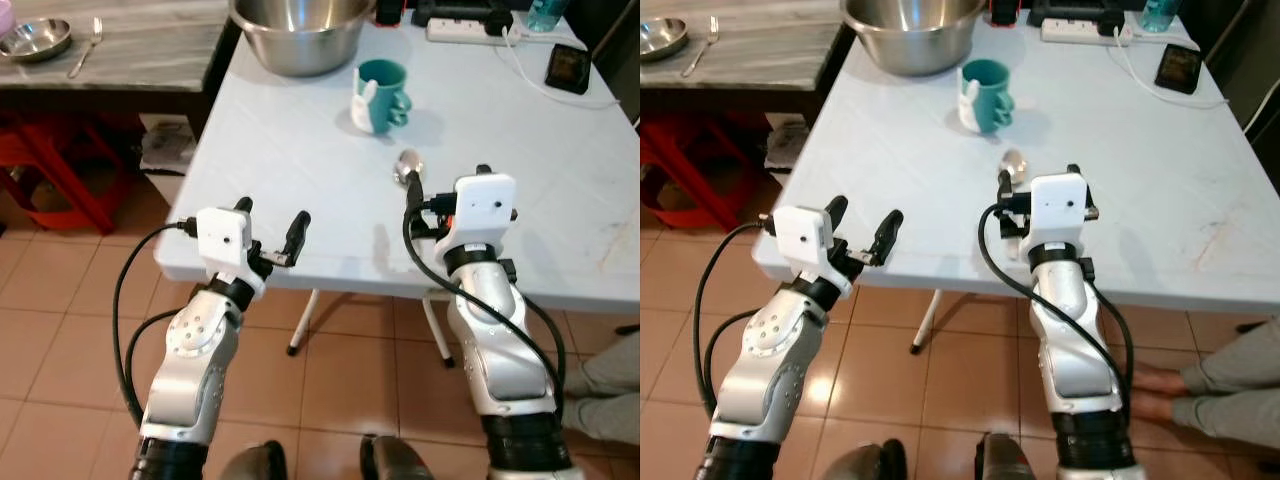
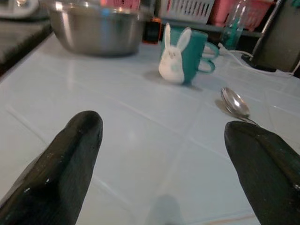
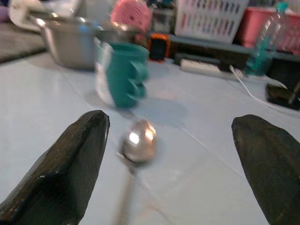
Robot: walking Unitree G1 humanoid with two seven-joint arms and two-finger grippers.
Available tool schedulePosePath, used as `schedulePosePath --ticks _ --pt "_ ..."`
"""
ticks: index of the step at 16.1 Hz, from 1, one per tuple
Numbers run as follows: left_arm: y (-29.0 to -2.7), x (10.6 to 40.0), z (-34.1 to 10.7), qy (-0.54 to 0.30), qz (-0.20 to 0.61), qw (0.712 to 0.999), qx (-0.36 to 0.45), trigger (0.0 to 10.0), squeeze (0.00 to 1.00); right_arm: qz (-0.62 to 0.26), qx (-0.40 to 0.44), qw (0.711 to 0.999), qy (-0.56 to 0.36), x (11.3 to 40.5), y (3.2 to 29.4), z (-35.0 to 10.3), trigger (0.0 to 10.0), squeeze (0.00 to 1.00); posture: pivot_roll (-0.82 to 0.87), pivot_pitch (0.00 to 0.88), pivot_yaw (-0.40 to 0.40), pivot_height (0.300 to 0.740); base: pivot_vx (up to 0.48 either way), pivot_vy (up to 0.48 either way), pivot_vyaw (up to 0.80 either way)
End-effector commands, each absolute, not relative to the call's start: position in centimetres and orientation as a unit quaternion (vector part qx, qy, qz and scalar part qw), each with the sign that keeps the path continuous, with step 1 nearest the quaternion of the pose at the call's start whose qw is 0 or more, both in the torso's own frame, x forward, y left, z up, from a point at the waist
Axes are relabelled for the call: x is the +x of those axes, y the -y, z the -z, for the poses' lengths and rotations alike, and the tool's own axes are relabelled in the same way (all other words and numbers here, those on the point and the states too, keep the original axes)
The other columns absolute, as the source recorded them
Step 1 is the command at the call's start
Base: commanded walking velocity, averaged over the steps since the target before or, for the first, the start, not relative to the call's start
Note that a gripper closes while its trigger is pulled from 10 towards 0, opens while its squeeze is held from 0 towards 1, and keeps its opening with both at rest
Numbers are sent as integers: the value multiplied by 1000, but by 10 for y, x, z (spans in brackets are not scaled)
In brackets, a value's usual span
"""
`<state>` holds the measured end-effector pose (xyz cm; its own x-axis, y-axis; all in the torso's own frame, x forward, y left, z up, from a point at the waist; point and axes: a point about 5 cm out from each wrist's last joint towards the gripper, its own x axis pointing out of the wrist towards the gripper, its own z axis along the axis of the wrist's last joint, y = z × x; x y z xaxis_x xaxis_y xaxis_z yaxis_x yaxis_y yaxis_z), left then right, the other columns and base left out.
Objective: Setting the table
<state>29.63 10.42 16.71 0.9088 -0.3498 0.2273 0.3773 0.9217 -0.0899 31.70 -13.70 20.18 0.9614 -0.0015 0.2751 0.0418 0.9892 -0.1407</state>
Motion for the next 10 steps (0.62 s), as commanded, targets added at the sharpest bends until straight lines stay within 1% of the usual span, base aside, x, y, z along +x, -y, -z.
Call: schedulePosePath --ticks 1,3,7,10 --pt "-103 296 -166 100 189 975 -63 10000 0 15 -71 988 139 315 139 -202 10000 0 -147 255 8 740 0 0 0" --pt "-100 294 -165 100 196 974 -58 10000 0 15 -72 988 139 315 138 -202 10000 0 -147 255 8 740 0 0 0" --pt "-100 295 -164 97 199 974 -54 10000 0 31 -83 988 129 318 145 -200 10000 0 -151 260 13 740 0 0 0" --pt "-100 289 -158 91 227 969 -27 10000 0 37 -83 990 109 321 151 -195 10000 0 -142 271 6 740 0 0 0"
